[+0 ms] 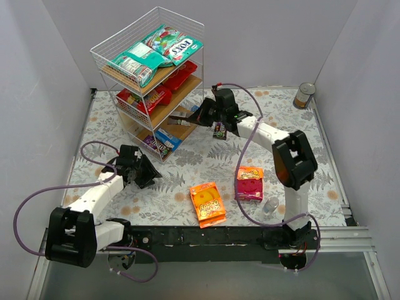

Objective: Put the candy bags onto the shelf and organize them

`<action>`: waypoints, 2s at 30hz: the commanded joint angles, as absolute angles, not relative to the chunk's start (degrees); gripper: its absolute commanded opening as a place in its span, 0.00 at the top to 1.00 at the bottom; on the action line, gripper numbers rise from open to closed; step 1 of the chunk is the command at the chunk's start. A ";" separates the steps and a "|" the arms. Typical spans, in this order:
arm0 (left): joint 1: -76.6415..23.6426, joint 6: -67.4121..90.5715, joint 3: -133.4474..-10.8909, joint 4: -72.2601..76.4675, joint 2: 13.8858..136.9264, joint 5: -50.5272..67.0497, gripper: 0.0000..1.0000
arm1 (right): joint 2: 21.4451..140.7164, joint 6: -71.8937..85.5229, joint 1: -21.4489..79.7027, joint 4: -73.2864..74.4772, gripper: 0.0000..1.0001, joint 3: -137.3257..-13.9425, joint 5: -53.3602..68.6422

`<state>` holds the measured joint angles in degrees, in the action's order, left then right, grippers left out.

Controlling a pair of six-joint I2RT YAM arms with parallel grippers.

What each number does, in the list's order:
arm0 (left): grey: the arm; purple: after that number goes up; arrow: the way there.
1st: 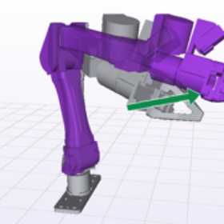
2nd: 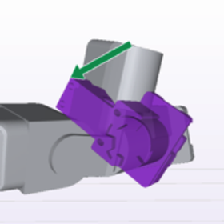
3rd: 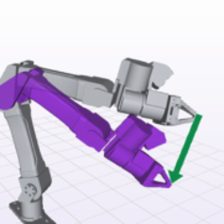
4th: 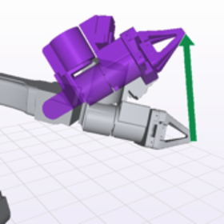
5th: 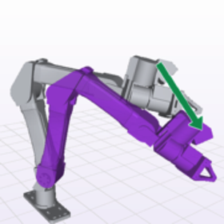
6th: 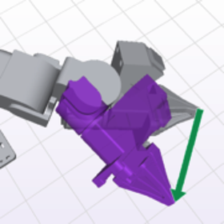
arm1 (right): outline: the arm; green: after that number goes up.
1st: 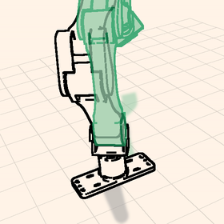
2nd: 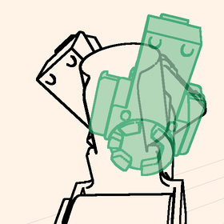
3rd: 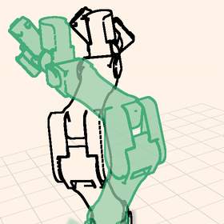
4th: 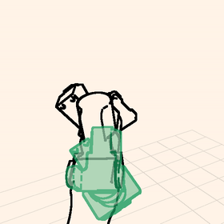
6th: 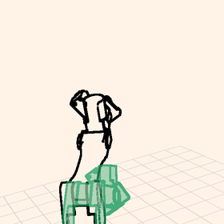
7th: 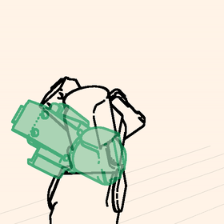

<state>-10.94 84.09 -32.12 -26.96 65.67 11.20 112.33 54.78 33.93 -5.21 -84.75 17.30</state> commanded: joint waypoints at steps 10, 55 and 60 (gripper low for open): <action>-10.72 82.18 -37.18 -33.49 57.40 2.55 0.43 | 130.24 61.61 32.34 -9.39 0.99 -100.02 17.67; -10.81 81.91 -37.44 -33.22 55.37 1.58 0.35 | 130.79 74.36 36.04 -8.35 0.43 -91.94 12.48; -10.81 82.18 -37.18 -32.78 55.46 1.32 0.27 | 125.35 69.18 35.60 -5.89 0.26 -90.00 10.99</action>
<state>-10.94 82.65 -35.73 -32.84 56.86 2.46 131.15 74.15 35.79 -9.82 -91.37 13.98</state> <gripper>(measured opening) 0.695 0.690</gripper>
